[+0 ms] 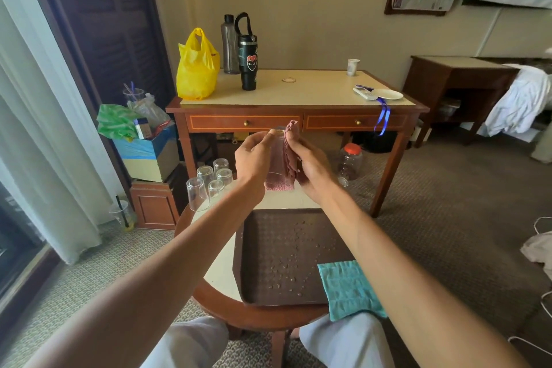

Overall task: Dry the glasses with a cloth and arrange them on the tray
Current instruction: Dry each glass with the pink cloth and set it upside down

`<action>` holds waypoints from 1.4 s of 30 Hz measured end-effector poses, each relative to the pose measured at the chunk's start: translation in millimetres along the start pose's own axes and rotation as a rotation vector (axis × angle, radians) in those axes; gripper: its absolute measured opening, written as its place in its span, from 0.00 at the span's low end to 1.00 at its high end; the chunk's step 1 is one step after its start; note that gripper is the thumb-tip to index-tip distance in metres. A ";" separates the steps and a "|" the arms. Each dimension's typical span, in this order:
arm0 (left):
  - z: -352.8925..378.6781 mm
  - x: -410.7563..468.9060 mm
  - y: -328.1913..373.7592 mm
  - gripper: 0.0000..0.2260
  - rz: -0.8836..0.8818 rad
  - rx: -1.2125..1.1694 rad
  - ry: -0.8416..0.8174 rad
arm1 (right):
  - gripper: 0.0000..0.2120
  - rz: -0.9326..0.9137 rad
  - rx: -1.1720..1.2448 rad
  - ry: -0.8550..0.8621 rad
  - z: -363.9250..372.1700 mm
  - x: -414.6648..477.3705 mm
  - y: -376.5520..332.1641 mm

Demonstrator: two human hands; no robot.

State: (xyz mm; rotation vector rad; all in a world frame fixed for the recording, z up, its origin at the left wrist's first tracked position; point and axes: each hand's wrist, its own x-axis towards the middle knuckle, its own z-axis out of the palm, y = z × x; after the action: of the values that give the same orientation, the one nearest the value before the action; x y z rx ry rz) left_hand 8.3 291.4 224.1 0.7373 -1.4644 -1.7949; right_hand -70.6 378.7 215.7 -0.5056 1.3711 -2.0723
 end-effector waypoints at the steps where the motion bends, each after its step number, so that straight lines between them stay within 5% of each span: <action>1: 1.4 -1.5 -0.2 0.08 0.023 0.026 -0.002 | 0.21 -0.039 -0.025 0.014 3.2 -2.2 -0.5; 5: 4.1 -5.7 -0.8 0.08 0.125 0.075 -0.035 | 0.12 -0.132 -0.033 0.059 18.5 -9.2 -0.8; 15: 2.2 -9.4 9.4 0.29 0.157 0.286 -0.083 | 0.13 -0.104 -0.050 0.054 35.4 -10.5 -12.8; 24: 0.9 -8.5 -1.8 0.30 0.312 0.413 0.003 | 0.19 -0.078 -0.143 0.033 32.2 -8.2 -10.3; 27: 3.0 -7.0 0.2 0.42 0.225 0.368 0.015 | 0.21 -0.090 -0.204 0.016 31.7 -8.3 -7.1; 33: 2.1 -2.4 -4.2 0.28 0.215 0.149 0.107 | 0.30 -0.172 -0.549 0.016 33.8 -13.6 -3.9; 38: -2.1 -0.4 -4.5 0.19 0.073 -0.091 0.081 | 0.16 -0.455 -0.674 -0.014 34.2 -23.6 11.4; 42: 0.9 -11.7 0.7 0.19 -0.102 -0.163 0.022 | 0.21 -0.415 -0.804 0.065 36.2 -14.3 10.8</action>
State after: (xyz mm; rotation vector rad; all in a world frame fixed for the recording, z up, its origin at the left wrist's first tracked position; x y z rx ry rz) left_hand 14.6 301.3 225.0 0.7569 -1.2689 -1.9506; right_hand -35.0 360.0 220.2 -1.1340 2.2874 -1.7548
